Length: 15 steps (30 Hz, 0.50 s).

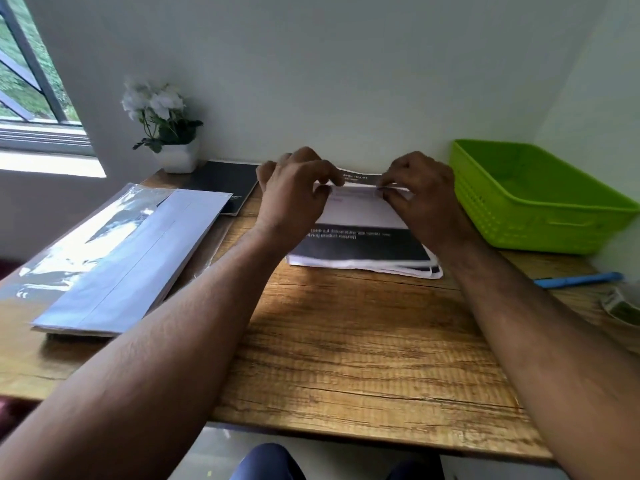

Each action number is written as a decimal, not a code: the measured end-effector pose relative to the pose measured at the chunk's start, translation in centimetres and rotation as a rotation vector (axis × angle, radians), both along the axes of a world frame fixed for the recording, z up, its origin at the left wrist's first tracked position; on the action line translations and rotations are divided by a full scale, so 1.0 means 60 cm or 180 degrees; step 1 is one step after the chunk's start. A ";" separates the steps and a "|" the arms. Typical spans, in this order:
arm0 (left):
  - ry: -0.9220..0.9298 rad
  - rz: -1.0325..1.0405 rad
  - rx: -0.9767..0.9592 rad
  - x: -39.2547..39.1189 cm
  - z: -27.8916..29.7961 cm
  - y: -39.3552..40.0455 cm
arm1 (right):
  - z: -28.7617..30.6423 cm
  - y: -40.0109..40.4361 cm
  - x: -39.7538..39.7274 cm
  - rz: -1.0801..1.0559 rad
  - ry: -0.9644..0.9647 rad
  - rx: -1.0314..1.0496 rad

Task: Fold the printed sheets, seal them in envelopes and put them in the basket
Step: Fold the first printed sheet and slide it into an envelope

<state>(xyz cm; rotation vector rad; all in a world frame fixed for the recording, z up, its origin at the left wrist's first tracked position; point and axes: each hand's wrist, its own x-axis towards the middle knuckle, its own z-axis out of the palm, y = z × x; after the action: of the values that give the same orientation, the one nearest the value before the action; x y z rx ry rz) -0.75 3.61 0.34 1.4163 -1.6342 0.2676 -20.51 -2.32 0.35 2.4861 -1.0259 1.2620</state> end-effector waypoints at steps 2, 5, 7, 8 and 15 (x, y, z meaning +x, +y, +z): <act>-0.0308 0.0207 0.0311 0.000 -0.006 -0.001 | -0.005 0.003 0.003 -0.0005 0.0330 0.0274; -0.0615 0.0394 0.1399 -0.008 -0.016 -0.004 | -0.025 0.003 0.003 0.0044 0.0859 0.1165; -0.0632 0.0416 0.1931 -0.016 -0.019 -0.007 | -0.034 0.001 0.004 0.0099 0.1022 0.1795; -0.0609 0.0445 0.2049 -0.020 -0.020 -0.009 | -0.035 0.000 0.006 0.0056 0.1094 0.1984; -0.0707 0.0304 0.2217 -0.054 -0.027 -0.019 | -0.040 -0.004 0.024 -0.0177 0.1088 0.2154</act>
<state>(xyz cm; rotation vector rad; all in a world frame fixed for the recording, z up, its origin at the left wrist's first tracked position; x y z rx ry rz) -4.01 2.48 -1.26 2.0423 -1.9461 -0.1162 -19.10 -2.59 -2.05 2.9577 -1.6018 0.4725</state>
